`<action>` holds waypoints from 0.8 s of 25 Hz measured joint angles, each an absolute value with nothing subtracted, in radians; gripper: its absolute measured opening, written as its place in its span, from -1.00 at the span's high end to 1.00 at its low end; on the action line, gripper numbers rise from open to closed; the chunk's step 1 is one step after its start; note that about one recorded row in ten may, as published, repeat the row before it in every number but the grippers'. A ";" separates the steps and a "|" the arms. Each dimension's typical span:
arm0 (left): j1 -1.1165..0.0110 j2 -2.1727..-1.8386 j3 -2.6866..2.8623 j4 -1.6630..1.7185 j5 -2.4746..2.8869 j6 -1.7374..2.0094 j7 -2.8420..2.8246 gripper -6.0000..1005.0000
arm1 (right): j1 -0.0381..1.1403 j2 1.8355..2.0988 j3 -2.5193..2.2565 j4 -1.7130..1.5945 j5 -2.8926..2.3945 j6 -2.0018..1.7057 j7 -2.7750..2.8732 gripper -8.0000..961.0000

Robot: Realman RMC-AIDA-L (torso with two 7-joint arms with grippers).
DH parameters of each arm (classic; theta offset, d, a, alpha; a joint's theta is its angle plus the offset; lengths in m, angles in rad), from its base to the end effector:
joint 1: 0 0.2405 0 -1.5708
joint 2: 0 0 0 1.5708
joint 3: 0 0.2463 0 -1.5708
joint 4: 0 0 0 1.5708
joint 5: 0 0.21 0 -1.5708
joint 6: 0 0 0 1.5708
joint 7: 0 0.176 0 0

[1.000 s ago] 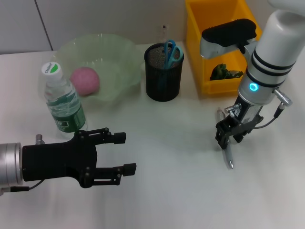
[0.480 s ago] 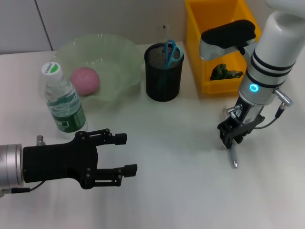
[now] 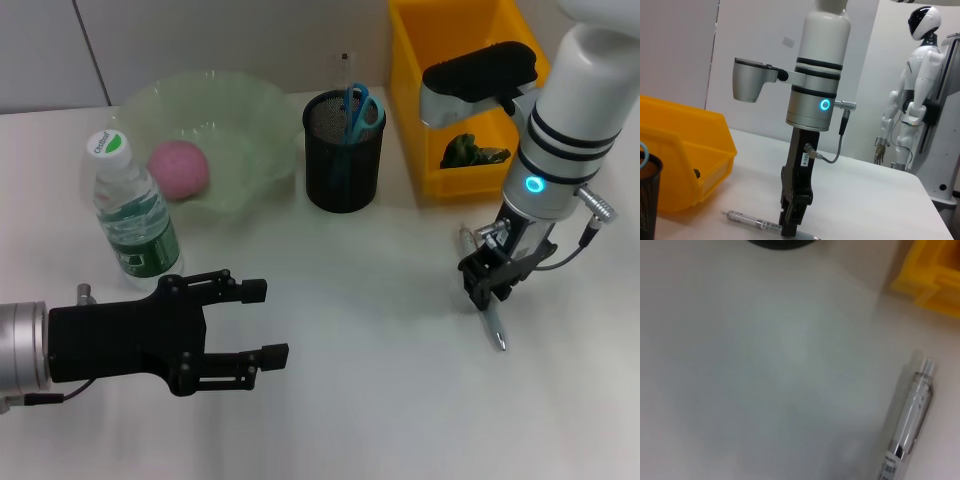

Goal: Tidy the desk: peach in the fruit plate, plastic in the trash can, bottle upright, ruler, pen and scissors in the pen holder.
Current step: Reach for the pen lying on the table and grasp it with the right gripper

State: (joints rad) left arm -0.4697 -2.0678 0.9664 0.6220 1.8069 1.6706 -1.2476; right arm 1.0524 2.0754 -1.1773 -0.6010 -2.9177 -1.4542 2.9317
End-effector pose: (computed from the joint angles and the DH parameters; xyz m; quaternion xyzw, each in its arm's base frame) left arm -0.2207 0.2933 -0.0467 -0.9525 -0.1315 -0.2729 0.0297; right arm 0.2168 0.3911 -0.0519 -0.7720 0.5213 -0.3037 0.2001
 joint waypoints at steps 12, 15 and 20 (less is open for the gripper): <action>-0.473 -2.067 0.966 0.621 1.807 1.672 -1.250 -0.60 | 1.050 2.074 -1.180 -0.598 -2.918 -1.442 2.934 0.53; -0.474 -2.066 0.966 0.621 1.807 1.672 -1.249 -0.60 | 1.049 2.074 -1.180 -0.598 -2.918 -1.441 2.937 0.53; -0.474 -2.065 0.966 0.621 1.807 1.672 -1.248 -0.60 | 1.050 2.074 -1.180 -0.598 -2.918 -1.439 2.938 0.53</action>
State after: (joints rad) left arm -0.4741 -2.0645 0.9664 0.6212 1.8069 1.6721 -1.2480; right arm 1.0495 2.0739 -1.1797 -0.5982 -2.9177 -1.4389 2.9379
